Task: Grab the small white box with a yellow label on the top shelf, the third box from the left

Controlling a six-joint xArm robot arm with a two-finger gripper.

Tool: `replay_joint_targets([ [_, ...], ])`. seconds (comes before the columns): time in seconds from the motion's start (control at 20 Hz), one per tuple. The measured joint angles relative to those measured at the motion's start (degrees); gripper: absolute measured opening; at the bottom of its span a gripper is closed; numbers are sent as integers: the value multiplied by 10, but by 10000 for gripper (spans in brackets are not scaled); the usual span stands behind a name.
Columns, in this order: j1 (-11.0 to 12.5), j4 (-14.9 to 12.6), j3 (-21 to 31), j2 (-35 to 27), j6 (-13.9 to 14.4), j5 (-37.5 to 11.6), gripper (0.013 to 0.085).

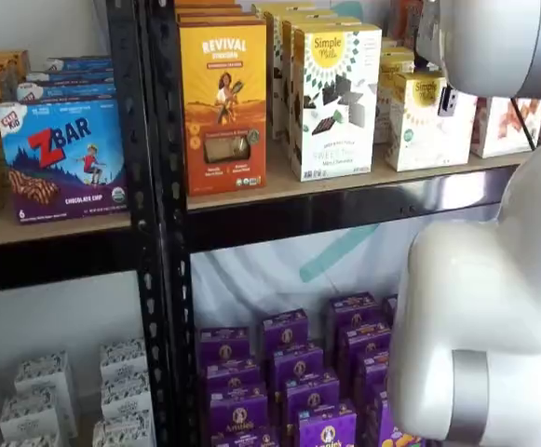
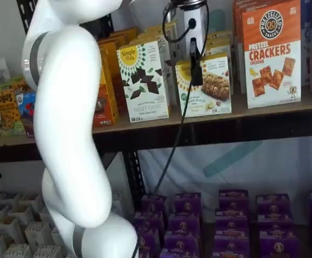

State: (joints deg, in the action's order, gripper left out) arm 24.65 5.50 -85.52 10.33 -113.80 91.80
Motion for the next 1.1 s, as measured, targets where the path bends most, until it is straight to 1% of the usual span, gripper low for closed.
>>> replay_joint_targets([
  [0.25, -1, 0, 3, 0, 1, -2, 850],
  [0.35, 0, 1, 4, 0, 0, -2, 770],
  [0.4, 0, 2, 4, 0, 0, -1, 770],
  [0.5, 1, 2, 4, 1, -1, -1, 690],
  [0.55, 1, 2, 5, 1, -1, -2, 690],
  [0.65, 3, 5, 6, 2, -2, -1, 610],
  [0.9, 5, 6, 5, 3, -4, 2, 610],
  [0.95, 6, 8, 5, 3, -5, 2, 570],
  [1.0, 6, 9, 5, 4, -5, 2, 570],
  [1.1, 7, 11, 5, 4, -6, 2, 490],
])
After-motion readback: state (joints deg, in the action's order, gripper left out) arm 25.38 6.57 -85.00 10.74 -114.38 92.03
